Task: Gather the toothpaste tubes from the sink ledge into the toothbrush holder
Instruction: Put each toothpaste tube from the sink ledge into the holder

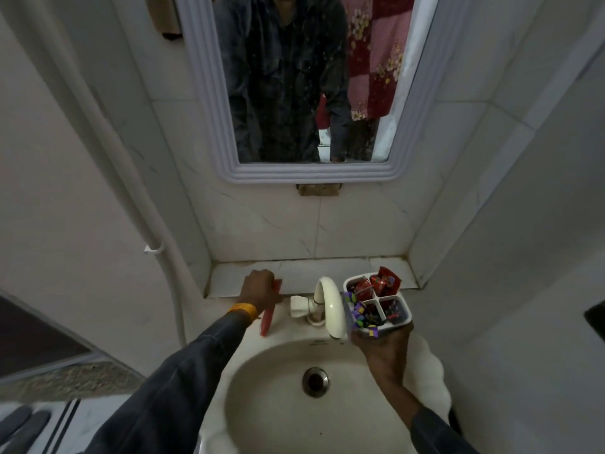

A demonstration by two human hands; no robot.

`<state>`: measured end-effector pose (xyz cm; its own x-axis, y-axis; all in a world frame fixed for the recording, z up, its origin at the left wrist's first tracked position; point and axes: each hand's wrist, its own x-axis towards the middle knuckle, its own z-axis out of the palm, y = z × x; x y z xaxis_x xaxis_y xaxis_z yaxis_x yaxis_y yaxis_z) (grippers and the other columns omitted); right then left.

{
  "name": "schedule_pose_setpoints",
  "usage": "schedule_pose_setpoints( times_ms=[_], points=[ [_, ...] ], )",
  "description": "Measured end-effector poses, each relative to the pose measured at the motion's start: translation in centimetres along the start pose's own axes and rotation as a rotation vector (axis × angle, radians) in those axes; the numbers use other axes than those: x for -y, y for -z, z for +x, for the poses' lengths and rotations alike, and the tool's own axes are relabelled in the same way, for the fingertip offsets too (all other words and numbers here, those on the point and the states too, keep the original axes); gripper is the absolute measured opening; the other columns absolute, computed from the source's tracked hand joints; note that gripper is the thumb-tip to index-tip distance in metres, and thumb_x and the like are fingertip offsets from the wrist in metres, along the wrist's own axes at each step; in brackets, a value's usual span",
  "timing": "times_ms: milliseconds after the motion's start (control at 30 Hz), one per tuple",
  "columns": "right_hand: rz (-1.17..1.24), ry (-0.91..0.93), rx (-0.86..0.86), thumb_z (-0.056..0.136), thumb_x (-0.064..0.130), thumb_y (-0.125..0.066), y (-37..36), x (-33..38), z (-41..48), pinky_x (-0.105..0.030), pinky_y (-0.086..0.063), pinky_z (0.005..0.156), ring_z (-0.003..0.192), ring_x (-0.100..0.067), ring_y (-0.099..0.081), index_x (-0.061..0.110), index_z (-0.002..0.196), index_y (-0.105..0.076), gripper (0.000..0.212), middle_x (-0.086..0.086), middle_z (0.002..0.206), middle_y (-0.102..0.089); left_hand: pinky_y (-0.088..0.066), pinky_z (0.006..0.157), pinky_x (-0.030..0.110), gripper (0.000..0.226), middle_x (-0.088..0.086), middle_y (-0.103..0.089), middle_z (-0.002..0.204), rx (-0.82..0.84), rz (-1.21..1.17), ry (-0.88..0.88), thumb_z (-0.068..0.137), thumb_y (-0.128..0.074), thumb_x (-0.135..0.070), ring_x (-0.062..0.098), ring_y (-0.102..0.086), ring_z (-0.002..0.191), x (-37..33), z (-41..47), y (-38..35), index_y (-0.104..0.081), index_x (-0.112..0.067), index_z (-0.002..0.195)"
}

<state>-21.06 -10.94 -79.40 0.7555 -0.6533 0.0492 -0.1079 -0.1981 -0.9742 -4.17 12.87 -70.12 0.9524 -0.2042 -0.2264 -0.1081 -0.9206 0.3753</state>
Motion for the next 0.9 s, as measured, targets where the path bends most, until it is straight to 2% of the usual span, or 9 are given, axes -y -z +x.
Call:
schedule_pose_setpoints(
  times_ms=[200, 333, 433, 567, 667, 733, 767, 833, 900],
  points=[
    [-0.018, 0.01, -0.01, 0.051, 0.013, -0.106, 0.1, 0.1, 0.1, -0.043, -0.059, 0.102, 0.128, -0.019, -0.066, 0.02, 0.15, -0.042, 0.118, 0.0, 0.141, -0.066, -0.059, 0.074, 0.038, 0.021, 0.008, -0.072, 0.082, -0.169, -0.228, -0.271, 0.077, -0.078, -0.024, 0.023, -0.068, 0.076, -7.0, -0.1, 7.6, -0.067, -0.007, 0.083],
    [-0.029, 0.008, 0.017, 0.05, 0.023, -0.107, 0.1, 0.4, 0.1, -0.04, -0.06, 0.1, 0.127, -0.018, -0.068, 0.021, 0.15, -0.045, 0.118, 0.0, 0.14, -0.067, -0.063, 0.066, 0.029, 0.024, 0.008, -0.076, 0.082, -0.141, -0.422, -0.507, 0.08, -0.079, -0.026, 0.014, -0.074, 0.067, -12.5, -1.7, 10.4, -0.069, -0.007, 0.092],
    [-0.005, 0.001, 0.017, 0.05, 0.035, -0.105, 0.0, 0.8, 0.1, -0.031, -0.06, 0.098, 0.125, -0.012, -0.068, 0.021, 0.149, -0.047, 0.116, 0.004, 0.139, -0.067, -0.062, 0.065, 0.024, 0.025, 0.006, -0.076, 0.082, -0.029, -0.402, -0.642, 0.079, -0.079, -0.026, 0.01, -0.073, 0.066, -16.0, -2.4, 10.1, -0.07, -0.007, 0.094],
    [-0.023, -0.006, 0.047, 0.062, 0.019, -0.102, 0.0, 1.1, -0.1, -0.037, -0.061, 0.099, 0.111, -0.01, -0.069, 0.021, 0.132, -0.051, 0.086, 0.003, 0.123, -0.068, -0.061, 0.072, 0.032, 0.022, 0.005, -0.077, 0.086, 0.039, -0.183, -0.759, 0.077, -0.08, -0.027, 0.017, -0.073, 0.075, -19.1, -2.5, 6.0, -0.072, -0.012, 0.09],
    [0.019, 0.013, 0.011, 0.052, 0.057, -0.1, -0.2, 1.3, 0.0, -0.008, -0.052, 0.096, 0.129, 0.005, -0.059, 0.019, 0.151, -0.043, 0.121, 0.01, 0.141, -0.06, -0.057, 0.077, 0.034, 0.02, 0.006, -0.076, 0.089, 0.029, -0.051, -0.767, 0.074, -0.079, -0.026, 0.023, -0.069, 0.082, -20.3, -2.4, 2.3, -0.072, -0.015, 0.089],
    [0.014, 0.0, 0.026, 0.052, 0.081, -0.087, -0.3, 0.7, -0.1, -0.002, -0.046, 0.097, 0.131, 0.008, -0.056, 0.022, 0.149, -0.042, 0.123, 0.018, 0.138, -0.056, -0.057, 0.076, 0.033, 0.018, 0.005, -0.076, 0.088, 0.073, -0.031, -0.75, 0.074, -0.079, -0.024, 0.022, -0.069, 0.081, -20.4, -2.3, 0.6, -0.073, -0.014, 0.088],
    [0.006, -0.017, 0.047, 0.054, 0.081, -0.087, -0.3, 1.1, -0.1, -0.006, -0.047, 0.1, 0.132, 0.001, -0.058, 0.022, 0.149, -0.043, 0.12, 0.017, 0.138, -0.057, -0.057, 0.076, 0.033, 0.017, 0.004, -0.075, 0.089, 0.094, -0.014, -0.748, 0.074, -0.079, -0.022, 0.021, -0.068, 0.082, -20.4, -2.2, 0.0, -0.074, -0.014, 0.088],
    [-0.02, -0.046, 0.05, 0.061, 0.051, -0.099, 0.0, 1.4, -0.2, -0.019, -0.054, 0.098, 0.129, -0.015, -0.064, 0.014, 0.146, -0.048, 0.106, 0.006, 0.132, -0.064, -0.056, 0.076, 0.033, 0.018, 0.002, -0.075, 0.092, 0.116, 0.018, -0.757, 0.074, -0.079, -0.021, 0.02, -0.067, 0.085, -20.2, -2.0, -0.3, -0.074, -0.016, 0.091],
    [-0.026, -0.036, 0.052, 0.061, 0.022, -0.103, 0.0, 1.1, 0.1, -0.016, -0.056, 0.093, 0.126, -0.009, -0.066, 0.008, 0.146, -0.048, 0.102, -0.002, 0.132, -0.066, -0.054, 0.076, 0.031, 0.022, 0.001, -0.076, 0.097, 0.127, 0.012, -0.758, 0.073, -0.079, -0.021, 0.019, -0.068, 0.088, -19.9, -1.9, 0.0, -0.074, -0.016, 0.094]
  ],
)
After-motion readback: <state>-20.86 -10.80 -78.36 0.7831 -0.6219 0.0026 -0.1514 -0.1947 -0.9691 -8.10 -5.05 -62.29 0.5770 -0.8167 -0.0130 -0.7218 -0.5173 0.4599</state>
